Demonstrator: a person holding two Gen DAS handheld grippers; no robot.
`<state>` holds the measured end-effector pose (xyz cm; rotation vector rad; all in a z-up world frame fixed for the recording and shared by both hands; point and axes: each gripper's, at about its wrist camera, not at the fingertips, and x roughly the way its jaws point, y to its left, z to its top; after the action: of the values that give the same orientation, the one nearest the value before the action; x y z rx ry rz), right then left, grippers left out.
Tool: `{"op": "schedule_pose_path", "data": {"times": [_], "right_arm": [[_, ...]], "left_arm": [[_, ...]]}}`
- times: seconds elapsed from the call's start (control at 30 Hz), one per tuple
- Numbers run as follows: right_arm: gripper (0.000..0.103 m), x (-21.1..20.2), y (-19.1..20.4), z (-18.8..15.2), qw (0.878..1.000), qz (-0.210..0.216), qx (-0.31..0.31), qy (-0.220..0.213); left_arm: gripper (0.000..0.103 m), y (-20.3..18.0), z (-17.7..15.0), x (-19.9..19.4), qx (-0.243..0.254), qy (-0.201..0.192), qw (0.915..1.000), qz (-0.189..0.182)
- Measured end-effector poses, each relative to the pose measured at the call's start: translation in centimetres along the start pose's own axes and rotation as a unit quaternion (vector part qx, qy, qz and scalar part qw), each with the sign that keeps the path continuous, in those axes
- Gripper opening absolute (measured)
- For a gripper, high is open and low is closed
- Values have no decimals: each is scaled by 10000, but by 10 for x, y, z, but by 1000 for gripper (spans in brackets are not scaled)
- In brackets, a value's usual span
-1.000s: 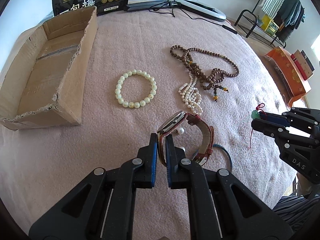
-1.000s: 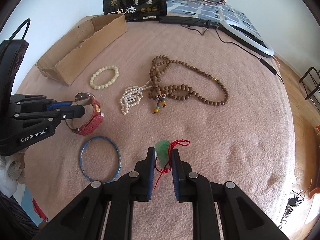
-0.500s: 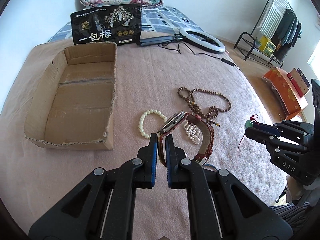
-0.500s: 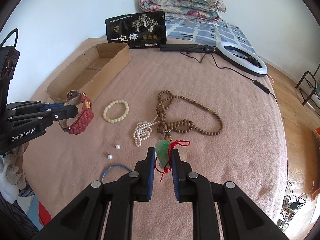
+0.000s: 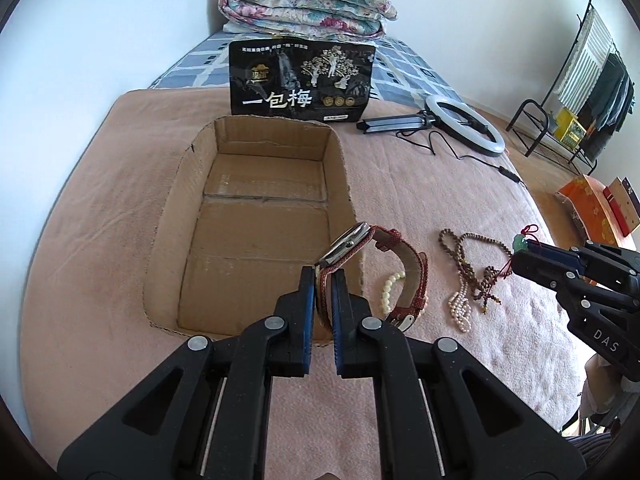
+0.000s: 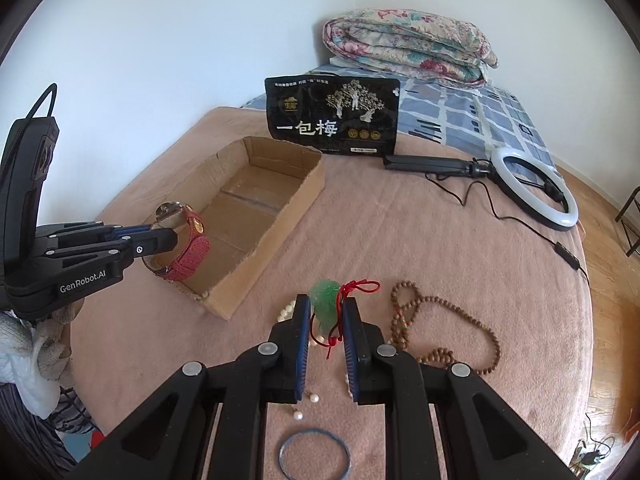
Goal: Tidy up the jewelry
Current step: 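Carry the watch with the left tool while the right tool carries the pendant to the box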
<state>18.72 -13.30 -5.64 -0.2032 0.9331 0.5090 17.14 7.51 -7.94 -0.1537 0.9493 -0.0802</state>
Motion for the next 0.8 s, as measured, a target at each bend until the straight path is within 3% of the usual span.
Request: {"op": "schedule_pose_path", "data": {"times": [0.4,0.8], "right_arm": [[14,57,50,54,9992,330,-240,52],[14,112,68,72,9984,450,-230,269]], "left_arm": [[6,52,8,12,-221,33,9995,205],[6,73,8,36,-261,198,9992,221]]}}
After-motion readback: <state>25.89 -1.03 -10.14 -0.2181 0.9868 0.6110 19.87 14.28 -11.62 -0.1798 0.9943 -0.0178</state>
